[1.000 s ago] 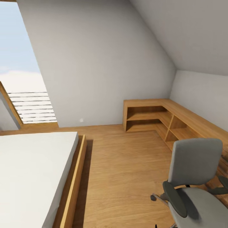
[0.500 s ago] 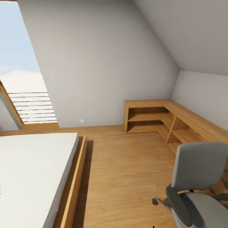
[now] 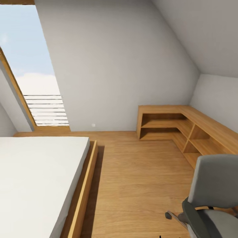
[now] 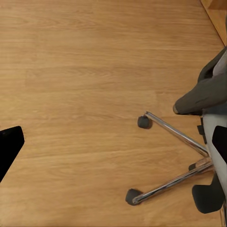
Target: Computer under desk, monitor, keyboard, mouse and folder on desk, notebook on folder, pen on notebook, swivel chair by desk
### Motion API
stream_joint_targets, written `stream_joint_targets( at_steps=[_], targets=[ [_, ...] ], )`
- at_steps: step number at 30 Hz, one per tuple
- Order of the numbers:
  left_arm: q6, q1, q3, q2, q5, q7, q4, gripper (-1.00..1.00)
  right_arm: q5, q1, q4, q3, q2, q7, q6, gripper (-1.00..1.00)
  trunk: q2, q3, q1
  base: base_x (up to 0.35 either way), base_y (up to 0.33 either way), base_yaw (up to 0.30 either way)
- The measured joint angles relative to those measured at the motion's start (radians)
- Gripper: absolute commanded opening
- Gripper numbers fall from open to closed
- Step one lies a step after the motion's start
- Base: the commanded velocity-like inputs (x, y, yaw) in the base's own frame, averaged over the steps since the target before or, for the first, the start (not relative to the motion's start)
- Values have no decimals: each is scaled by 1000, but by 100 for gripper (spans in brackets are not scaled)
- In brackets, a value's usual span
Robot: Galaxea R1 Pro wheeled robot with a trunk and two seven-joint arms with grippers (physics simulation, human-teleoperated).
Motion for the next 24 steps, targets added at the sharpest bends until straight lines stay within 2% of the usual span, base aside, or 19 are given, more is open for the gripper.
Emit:
stream_joint_targets(
  at_steps=[13,24],
  targets=[
    [0,0,0,0,0,0,0,100,0,0,0,0,-1,0,0,100,0,0,0,22,0,10],
    [0,0,0,0,0,0,0,100,0,0,0,-1,-1,0,0,100,0,0,-1,273,0,0]
  ],
)
